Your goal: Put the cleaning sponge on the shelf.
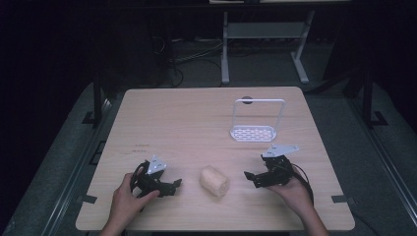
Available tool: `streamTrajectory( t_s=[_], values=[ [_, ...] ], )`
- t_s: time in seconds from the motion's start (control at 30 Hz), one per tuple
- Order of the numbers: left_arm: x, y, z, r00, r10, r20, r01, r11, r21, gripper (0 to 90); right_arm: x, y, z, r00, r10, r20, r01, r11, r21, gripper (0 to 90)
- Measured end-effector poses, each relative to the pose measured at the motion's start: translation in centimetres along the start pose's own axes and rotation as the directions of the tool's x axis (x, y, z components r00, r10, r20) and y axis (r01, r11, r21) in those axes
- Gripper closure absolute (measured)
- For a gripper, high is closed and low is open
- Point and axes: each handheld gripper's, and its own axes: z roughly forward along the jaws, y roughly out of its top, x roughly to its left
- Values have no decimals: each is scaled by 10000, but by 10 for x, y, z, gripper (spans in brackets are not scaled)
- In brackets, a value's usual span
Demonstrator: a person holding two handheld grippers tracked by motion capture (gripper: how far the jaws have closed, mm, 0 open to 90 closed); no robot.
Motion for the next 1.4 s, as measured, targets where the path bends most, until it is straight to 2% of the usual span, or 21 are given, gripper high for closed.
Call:
streamTrajectory(
  t_s=[0.4,1.03,1.4],
  values=[
    [0,0,0,10000,0,-1,0,10000,0,125,15,6,5,9989,-351,-325,353,9994,28,89],
    [0,0,0,10000,2,10,-2,10000,14,125,34,17,9,9959,-503,-748,492,9987,-160,89],
    [0,0,0,10000,3,14,-3,10000,8,125,45,28,17,9897,-653,-1276,617,9976,-317,89]
  ],
)
